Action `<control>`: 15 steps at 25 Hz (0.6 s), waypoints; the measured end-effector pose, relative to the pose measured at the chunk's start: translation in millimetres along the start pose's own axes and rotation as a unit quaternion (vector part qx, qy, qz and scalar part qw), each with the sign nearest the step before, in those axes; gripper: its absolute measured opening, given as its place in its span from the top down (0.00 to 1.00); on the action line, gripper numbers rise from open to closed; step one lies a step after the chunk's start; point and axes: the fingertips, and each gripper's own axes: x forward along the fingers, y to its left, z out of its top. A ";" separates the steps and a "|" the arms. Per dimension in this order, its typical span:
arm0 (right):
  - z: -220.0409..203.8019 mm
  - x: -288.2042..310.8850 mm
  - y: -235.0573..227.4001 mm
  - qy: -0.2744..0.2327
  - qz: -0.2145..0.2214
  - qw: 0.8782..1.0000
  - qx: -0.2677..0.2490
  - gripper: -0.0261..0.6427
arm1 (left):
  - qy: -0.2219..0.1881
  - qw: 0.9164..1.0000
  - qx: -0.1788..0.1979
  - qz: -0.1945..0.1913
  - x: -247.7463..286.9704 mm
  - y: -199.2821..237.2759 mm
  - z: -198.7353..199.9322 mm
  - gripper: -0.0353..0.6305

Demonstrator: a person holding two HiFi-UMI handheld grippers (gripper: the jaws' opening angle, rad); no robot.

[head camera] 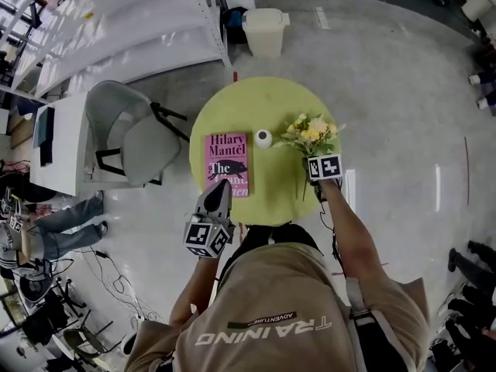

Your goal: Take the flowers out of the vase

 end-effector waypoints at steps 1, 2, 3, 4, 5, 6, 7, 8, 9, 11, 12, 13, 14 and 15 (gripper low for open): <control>-0.8 -2.2 -0.3 -0.002 -0.007 1.000 -0.001 0.78 | -0.001 1.000 0.000 -0.001 -0.5 -0.2 0.3 0.93; -1.2 -4.8 -0.2 -0.006 -0.012 1.000 -0.001 0.78 | -0.002 1.000 -0.001 -0.003 -1.4 -0.4 0.4 0.93; -1.3 -7.8 0.4 -0.013 -0.018 1.000 -0.005 0.78 | -0.002 1.000 -0.001 -0.005 -2.9 -0.7 0.0 0.93; -1.4 -10.9 1.5 -0.021 -0.024 0.999 -0.012 0.74 | -0.002 1.000 -0.001 -0.006 -5.1 -1.0 -1.0 0.93; -1.6 -13.8 2.5 -0.028 -0.031 0.999 -0.018 0.73 | -0.002 1.000 -0.001 -0.008 -7.4 -1.3 -2.1 0.93; -1.9 -16.5 3.2 -0.033 -0.037 0.999 -0.021 0.73 | -0.002 1.000 -0.001 -0.009 -9.7 -1.4 -3.1 0.93; -2.5 -18.9 3.3 -0.039 -0.042 0.998 -0.017 0.73 | -0.002 1.000 -0.003 -0.010 -12.0 -1.4 -3.9 0.93; -3.5 -21.6 2.9 -0.046 -0.046 0.998 -0.010 0.73 | -0.003 1.000 -0.004 -0.010 -14.5 -1.7 -4.7 0.93; -5.4 -24.8 2.7 -0.054 -0.048 0.997 -0.003 0.73 | -0.004 1.000 -0.005 -0.011 -17.2 -2.6 -5.7 0.93; -8.5 -33.5 8.1 -0.074 -0.040 0.996 0.002 0.77 | -0.006 1.000 -0.005 -0.013 -22.8 -4.8 -8.0 0.93; -7.6 -39.0 15.6 -0.092 -0.026 0.995 -0.004 0.85 | -0.006 1.000 -0.005 -0.015 -25.6 -5.0 -9.0 0.93; -4.7 -45.5 26.8 -0.117 -0.005 0.993 -0.015 0.94 | -0.006 1.000 -0.005 -0.016 -28.4 -4.6 -9.8 0.93; -0.2 -53.3 40.1 -0.146 0.022 0.989 -0.028 0.96 | -0.007 1.000 -0.005 -0.017 -31.0 -4.0 -10.3 0.93; 4.6 -62.9 53.7 -0.175 0.049 0.983 -0.040 0.96 | -0.008 1.000 -0.005 -0.018 -33.4 -3.8 -10.3 0.93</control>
